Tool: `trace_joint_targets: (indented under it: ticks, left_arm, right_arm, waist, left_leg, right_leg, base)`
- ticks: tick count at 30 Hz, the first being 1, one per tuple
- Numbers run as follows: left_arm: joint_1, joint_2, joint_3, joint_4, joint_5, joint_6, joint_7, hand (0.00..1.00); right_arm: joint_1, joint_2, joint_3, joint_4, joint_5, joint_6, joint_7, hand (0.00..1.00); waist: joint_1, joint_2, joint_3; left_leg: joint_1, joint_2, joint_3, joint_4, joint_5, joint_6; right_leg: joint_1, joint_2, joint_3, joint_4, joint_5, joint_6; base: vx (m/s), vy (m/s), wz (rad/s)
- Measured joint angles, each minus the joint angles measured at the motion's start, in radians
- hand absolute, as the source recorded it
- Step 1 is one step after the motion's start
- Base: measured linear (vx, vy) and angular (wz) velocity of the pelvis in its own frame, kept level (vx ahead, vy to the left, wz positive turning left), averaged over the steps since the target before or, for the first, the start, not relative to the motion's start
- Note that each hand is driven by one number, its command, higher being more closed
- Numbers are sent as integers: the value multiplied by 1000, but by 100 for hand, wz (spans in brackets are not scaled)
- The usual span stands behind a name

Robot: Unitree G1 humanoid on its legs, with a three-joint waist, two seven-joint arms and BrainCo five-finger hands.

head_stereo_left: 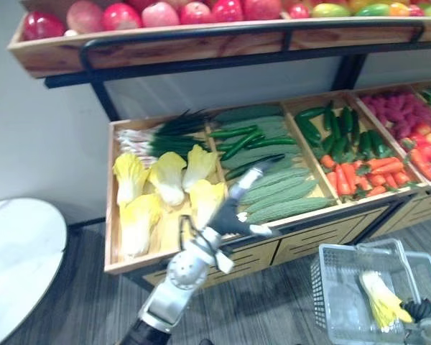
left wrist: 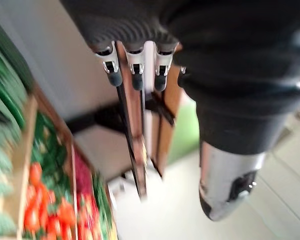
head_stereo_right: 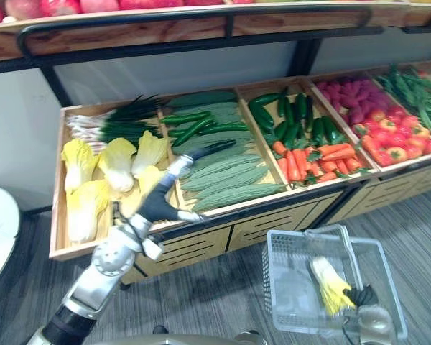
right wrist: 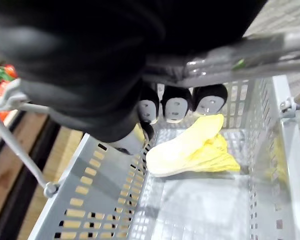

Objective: Pick vegetable in the basket

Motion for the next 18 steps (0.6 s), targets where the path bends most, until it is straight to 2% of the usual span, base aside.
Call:
trace_joint_targets:
  ticks: [2, 7, 9, 10, 14, 18]
  left_arm:
    - [71, -46, 108, -1, 0, 1, 37, 0]
    - [124, -135, 337, 59, 5, 15, 125, 0]
    - [130, -155, 445, 167, 24, 63, 181, 0]
    - [129, -153, 473, 205, 33, 69, 192, 0]
    - [134, -154, 635, 512, 68, 143, 240, 0]
    - [142, -154, 757, 730, 98, 175, 274, 0]
  right_arm:
    - [23, 22, -41, 75, 16, 11, -18, 100]
    - [64, 63, -164, 130, 89, 17, -62, 100]
    - [90, 99, -180, 130, 118, 19, -76, 100]
    - [92, 109, -183, 127, 118, 20, -84, 100]
    - [104, 194, -206, 77, 135, 27, -94, 100]
    - [111, 239, -208, 37, 148, 27, -105, 100]
  waist:
    - [11, 1, -1]
    - [22, -1, -1]
    - [21, -11, -3]
    - [20, -12, -3]
    - [11, -23, -16]
    - [0, -33, -25]
  left_leg:
    - [-16, -5, -56, 0, 10, -2]
    - [-51, -10, -123, 0, 29, 1]
    - [-52, -12, -148, 0, 34, 7]
    - [-52, -13, -157, 0, 34, 7]
    - [-57, -12, -167, 0, 32, 6]
    - [-63, -17, -177, 0, 25, 11]
  right_leg:
    - [19, 3, -46, -10, -12, 0]
    - [27, 8, -100, -26, -13, 0]
    - [46, 11, -126, -29, -14, -1]
    - [52, 12, -135, -30, -15, -4]
    - [55, 12, -155, -31, -23, -12]
    - [60, 11, -166, -42, -24, -13]
  base:
    - [-17, -20, 61]
    - [-4, 1, 37]
    - [35, -2, 30]
    - [31, -4, 24]
    - [22, -4, 10]
    - [42, 4, 8]
